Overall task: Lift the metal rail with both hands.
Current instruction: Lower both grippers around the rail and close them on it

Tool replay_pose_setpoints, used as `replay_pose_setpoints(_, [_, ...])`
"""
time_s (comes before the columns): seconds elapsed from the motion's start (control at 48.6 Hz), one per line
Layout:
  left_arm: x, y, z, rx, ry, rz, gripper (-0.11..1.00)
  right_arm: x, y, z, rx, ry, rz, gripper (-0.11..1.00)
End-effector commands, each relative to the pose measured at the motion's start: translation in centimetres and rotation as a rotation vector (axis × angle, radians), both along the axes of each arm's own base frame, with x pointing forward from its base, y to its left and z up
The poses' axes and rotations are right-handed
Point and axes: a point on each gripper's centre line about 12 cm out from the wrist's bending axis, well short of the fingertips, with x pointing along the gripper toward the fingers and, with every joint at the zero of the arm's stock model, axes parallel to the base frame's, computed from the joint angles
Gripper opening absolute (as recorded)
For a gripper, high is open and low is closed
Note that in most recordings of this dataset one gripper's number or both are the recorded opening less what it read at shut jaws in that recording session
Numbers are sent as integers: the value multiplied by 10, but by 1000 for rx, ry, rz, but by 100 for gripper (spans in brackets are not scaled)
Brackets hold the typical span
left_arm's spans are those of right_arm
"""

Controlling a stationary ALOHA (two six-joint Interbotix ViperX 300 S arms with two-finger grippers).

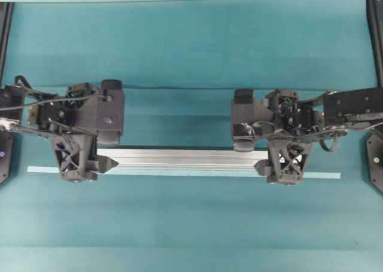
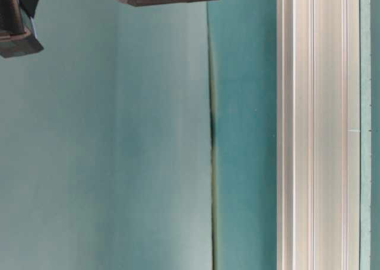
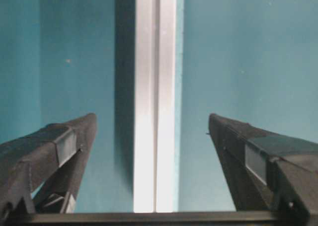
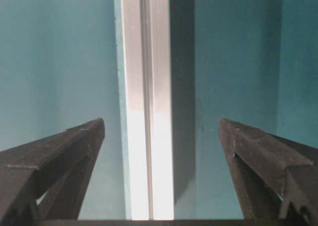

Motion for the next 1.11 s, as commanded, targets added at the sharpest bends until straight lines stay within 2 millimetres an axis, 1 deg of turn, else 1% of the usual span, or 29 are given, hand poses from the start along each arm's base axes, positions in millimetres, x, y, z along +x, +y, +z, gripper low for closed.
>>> replay_pose_setpoints(0.0, [4, 0, -4, 2, -20, -2, 99, 2, 1, -8, 1, 11, -4, 96])
replay_pose_setpoints(0.144, [8, 0, -23, -1, -37, -1, 99, 1, 1, -21, 4, 20, -8, 96])
replay_pose_setpoints(0.432, [16, 0, -48, -23, -4, 32, 99, 7, 1, -38, 2, 17, -6, 96])
replay_pose_setpoints(0.637, [21, 0, -59, -24, -5, 32, 99, 10, 1, -49, 2, 25, -6, 96])
replay_pose_setpoints(0.74, [23, 0, -68, -25, 9, 33, 99, 11, 1, -54, 2, 32, -6, 96])
replay_pose_setpoints(0.905, [26, 0, -81, -25, 27, 34, 99, 10, 1, -66, 3, 49, -6, 96])
replay_pose_setpoints(1.09, [24, 1, -98, -26, 41, 36, 99, 4, 1, -82, 3, 64, -7, 96])
